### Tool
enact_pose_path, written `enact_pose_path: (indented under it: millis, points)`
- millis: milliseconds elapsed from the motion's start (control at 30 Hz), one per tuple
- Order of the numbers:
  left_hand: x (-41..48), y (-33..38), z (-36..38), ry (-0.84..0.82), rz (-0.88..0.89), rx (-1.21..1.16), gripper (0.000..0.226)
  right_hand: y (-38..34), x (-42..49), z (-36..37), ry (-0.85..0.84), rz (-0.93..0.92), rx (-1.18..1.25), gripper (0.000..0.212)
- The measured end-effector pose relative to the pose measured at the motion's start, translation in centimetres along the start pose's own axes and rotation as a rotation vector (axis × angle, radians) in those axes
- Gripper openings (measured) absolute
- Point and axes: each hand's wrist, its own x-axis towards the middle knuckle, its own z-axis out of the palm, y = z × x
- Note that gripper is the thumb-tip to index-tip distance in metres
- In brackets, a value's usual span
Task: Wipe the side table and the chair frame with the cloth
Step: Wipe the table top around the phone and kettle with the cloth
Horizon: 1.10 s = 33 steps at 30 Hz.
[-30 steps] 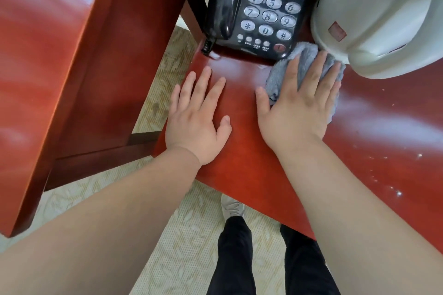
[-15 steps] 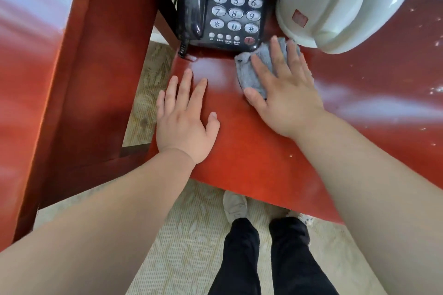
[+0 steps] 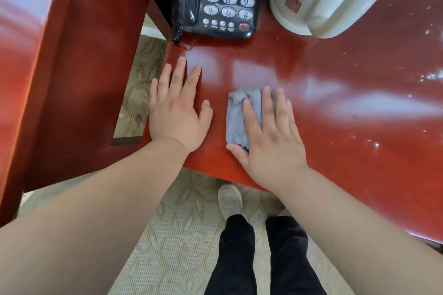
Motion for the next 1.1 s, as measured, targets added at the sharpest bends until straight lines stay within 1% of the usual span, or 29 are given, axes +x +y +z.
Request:
enact_pose_path:
  millis: [100, 200, 267, 367, 433, 500, 567, 633, 767, 833, 900, 967, 1033, 1100]
  points:
    - [0.0, 0.1, 0.0, -0.004, -0.004, 0.004, 0.072, 2.4, 6.2, -0.9, 0.073, 0.095, -0.005, 0.095]
    - [0.0, 0.0, 0.0, -0.009, -0.005, 0.017, 0.071, 3.4, 8.8, -1.4, 0.085, 0.077, 0.056, 0.095]
    - [0.0, 0.0, 0.0, -0.002, 0.000, 0.015, 0.071, 3.3, 6.8, -0.9, 0.089, 0.029, 0.093, 0.090]
    - [-0.1, 0.0, 0.0, 0.008, 0.004, -0.004, 0.071, 1.4, -1.1, 0.6, 0.069, -0.098, 0.140, 0.082]
    - [-0.1, 0.1, 0.1, 0.015, 0.002, -0.009, 0.071, 0.3, -5.9, 1.5, 0.032, -0.180, 0.147, 0.080]
    - [0.0, 0.1, 0.1, 0.020, -0.001, -0.011, 0.071, 0.4, -7.6, 2.0, 0.016, -0.246, 0.113, 0.079]
    - [0.0, 0.0, 0.1, 0.019, -0.001, -0.008, 0.071, 1.3, -6.0, 1.9, 0.039, -0.295, 0.097, 0.078]
    - [0.0, 0.0, 0.1, 0.013, -0.002, -0.012, 0.071, 2.4, -2.4, 1.6, 0.080, -0.256, 0.089, 0.075]
    - [0.0, 0.1, 0.0, 0.000, -0.012, 0.001, 0.071, 4.1, 5.9, -0.1, 0.155, 0.018, 0.112, 0.076]
    - [0.0, 0.1, 0.0, -0.001, -0.010, 0.011, 0.070, 3.9, 7.3, -0.6, 0.151, 0.093, 0.144, 0.076]
    - [0.0, 0.1, -0.1, 0.003, -0.004, 0.010, 0.071, 2.9, 5.6, -0.2, 0.149, 0.023, 0.155, 0.070]
    - [-0.1, 0.1, -0.1, 0.010, 0.003, 0.001, 0.070, 1.6, 1.5, 0.8, 0.126, -0.155, 0.151, 0.064]
    - [-0.1, 0.1, 0.0, 0.011, 0.011, 0.001, 0.070, 1.3, -3.2, 2.0, 0.076, -0.333, 0.143, 0.062]
    - [-0.1, 0.1, 0.0, 0.012, 0.011, 0.004, 0.069, 2.4, -6.0, 2.6, 0.054, -0.456, 0.101, 0.062]
